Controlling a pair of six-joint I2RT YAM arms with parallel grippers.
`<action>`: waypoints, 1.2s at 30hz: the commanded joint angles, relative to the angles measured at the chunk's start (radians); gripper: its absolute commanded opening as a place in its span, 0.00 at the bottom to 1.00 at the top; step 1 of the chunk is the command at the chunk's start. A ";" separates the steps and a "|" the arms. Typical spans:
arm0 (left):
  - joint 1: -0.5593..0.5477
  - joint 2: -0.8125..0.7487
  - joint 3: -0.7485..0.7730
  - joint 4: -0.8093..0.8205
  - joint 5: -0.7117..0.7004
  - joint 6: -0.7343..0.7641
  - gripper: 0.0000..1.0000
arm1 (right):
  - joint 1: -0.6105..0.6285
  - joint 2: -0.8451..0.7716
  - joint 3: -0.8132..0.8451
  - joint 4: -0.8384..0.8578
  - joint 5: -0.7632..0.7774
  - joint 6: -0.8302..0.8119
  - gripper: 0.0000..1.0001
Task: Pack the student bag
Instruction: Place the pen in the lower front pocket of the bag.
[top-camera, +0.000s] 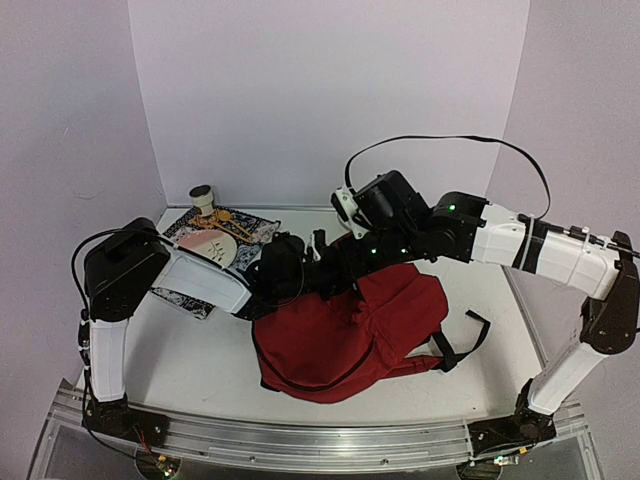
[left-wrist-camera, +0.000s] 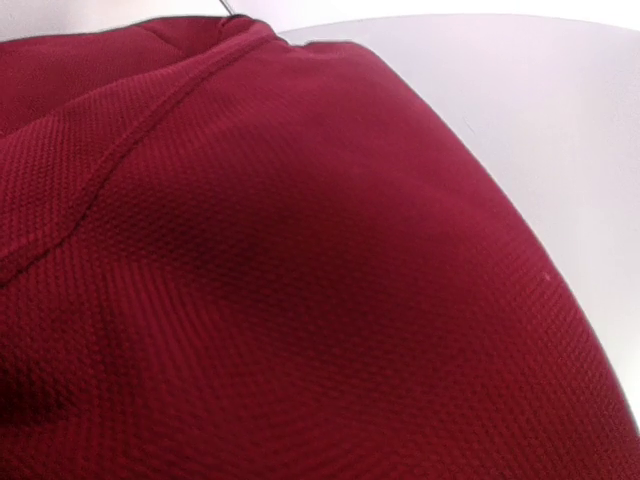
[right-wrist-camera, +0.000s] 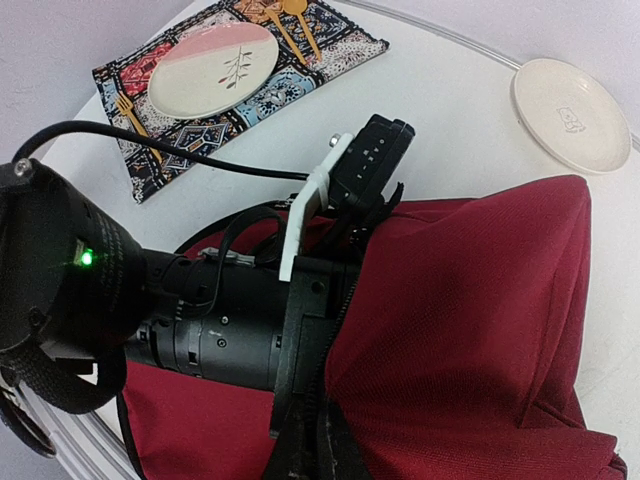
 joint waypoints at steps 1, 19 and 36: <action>0.006 -0.011 0.013 0.066 -0.062 0.010 0.36 | 0.021 -0.060 0.010 0.078 -0.048 0.000 0.00; -0.032 -0.190 -0.073 -0.116 -0.237 0.206 0.62 | 0.022 -0.055 0.021 0.078 -0.037 -0.007 0.00; -0.084 -0.416 -0.217 -0.248 -0.365 0.349 0.50 | 0.022 -0.045 0.008 0.078 -0.020 -0.013 0.00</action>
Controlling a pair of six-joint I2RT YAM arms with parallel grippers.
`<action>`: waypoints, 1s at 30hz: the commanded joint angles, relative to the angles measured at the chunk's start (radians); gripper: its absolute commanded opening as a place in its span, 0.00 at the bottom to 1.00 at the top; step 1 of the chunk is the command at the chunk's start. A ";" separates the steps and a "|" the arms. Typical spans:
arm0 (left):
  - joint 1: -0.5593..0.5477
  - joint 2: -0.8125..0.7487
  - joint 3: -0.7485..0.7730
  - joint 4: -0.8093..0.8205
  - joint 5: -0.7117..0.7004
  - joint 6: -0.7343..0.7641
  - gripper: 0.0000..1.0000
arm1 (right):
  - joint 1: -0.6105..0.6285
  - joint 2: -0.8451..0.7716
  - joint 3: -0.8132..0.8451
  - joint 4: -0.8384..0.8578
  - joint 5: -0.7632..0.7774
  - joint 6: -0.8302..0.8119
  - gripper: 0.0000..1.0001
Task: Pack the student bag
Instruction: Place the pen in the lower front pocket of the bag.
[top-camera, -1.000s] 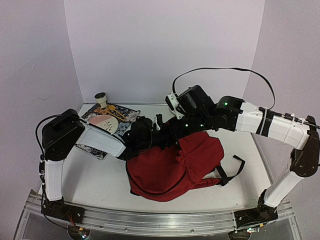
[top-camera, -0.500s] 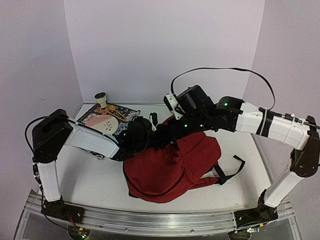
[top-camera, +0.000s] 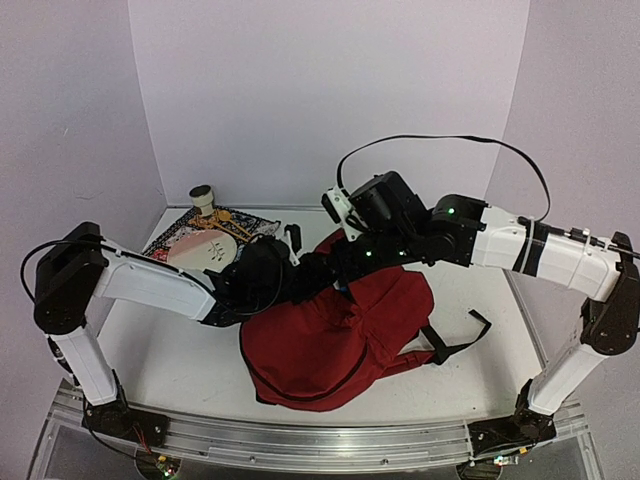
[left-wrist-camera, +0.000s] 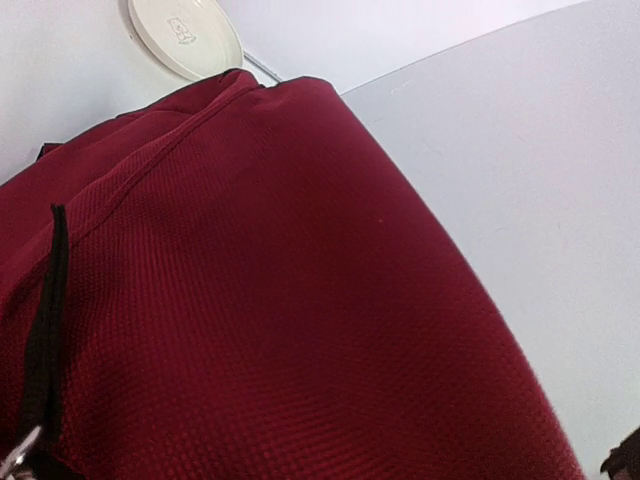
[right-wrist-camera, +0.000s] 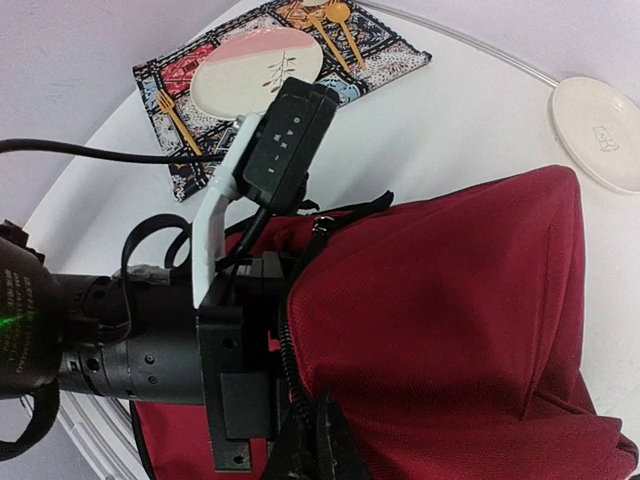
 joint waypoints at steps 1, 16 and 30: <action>-0.013 -0.169 -0.060 -0.008 -0.058 0.082 0.45 | 0.001 -0.043 0.006 0.038 0.026 -0.010 0.00; -0.014 -0.509 -0.172 -0.441 -0.106 0.199 0.60 | 0.002 0.011 -0.046 0.038 0.039 -0.013 0.00; -0.049 -0.395 -0.238 -0.369 -0.039 0.127 0.68 | 0.001 0.114 0.086 0.065 0.015 -0.033 0.00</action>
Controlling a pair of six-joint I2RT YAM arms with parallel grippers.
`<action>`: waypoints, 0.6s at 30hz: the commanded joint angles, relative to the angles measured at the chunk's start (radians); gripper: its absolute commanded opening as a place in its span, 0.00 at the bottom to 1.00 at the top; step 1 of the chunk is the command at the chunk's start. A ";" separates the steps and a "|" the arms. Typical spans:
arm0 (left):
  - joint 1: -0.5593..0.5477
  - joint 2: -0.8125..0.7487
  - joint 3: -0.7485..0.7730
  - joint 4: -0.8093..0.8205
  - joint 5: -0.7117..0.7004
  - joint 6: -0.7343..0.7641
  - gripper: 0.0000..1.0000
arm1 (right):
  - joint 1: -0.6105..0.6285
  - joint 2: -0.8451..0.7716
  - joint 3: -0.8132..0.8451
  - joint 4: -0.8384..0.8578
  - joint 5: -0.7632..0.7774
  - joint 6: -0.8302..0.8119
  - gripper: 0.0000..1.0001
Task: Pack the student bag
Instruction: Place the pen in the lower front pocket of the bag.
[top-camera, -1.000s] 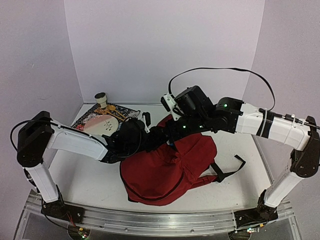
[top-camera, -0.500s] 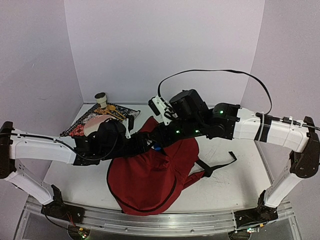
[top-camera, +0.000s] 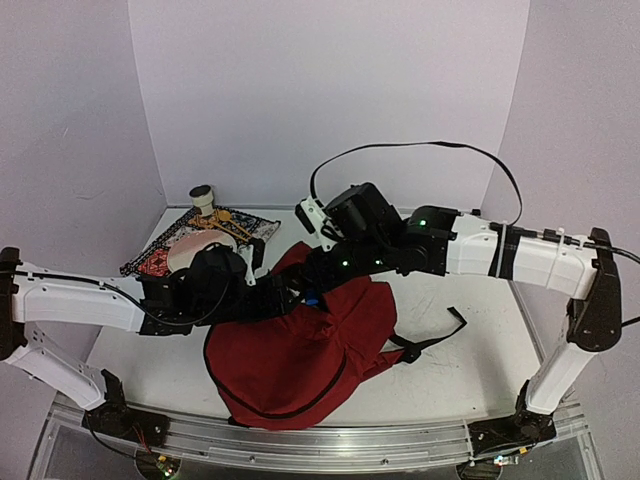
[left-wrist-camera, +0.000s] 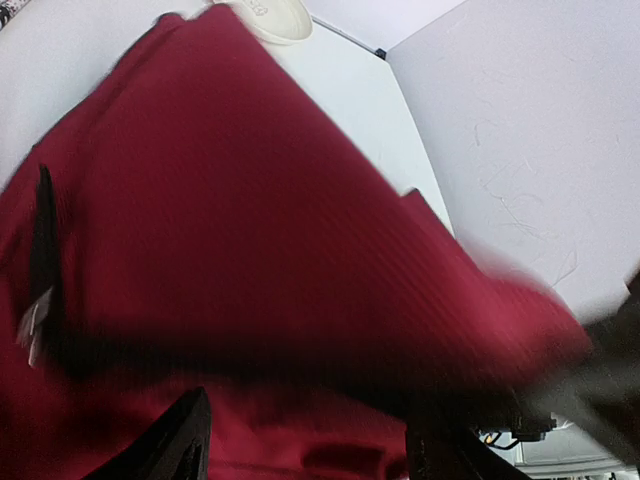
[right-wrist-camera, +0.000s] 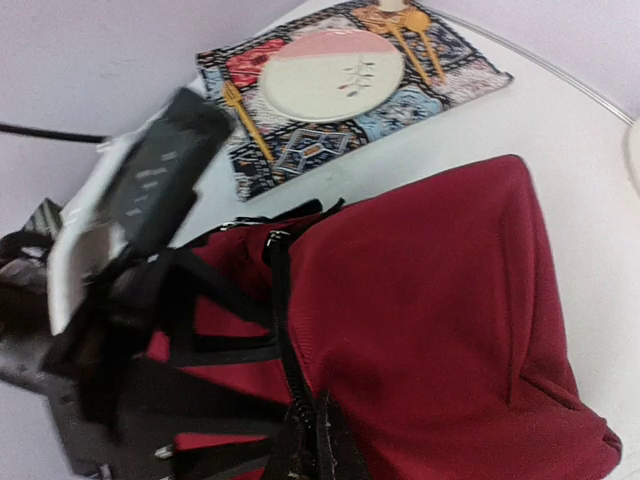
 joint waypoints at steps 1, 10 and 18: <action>-0.008 0.043 -0.030 0.068 -0.007 -0.050 0.68 | -0.038 0.022 0.080 -0.052 0.083 -0.008 0.00; -0.014 -0.055 -0.049 0.049 -0.054 -0.014 0.72 | -0.044 0.012 0.062 -0.043 0.123 -0.034 0.00; 0.011 -0.233 0.021 -0.256 -0.165 0.040 0.75 | -0.045 0.057 -0.033 -0.044 0.054 -0.020 0.00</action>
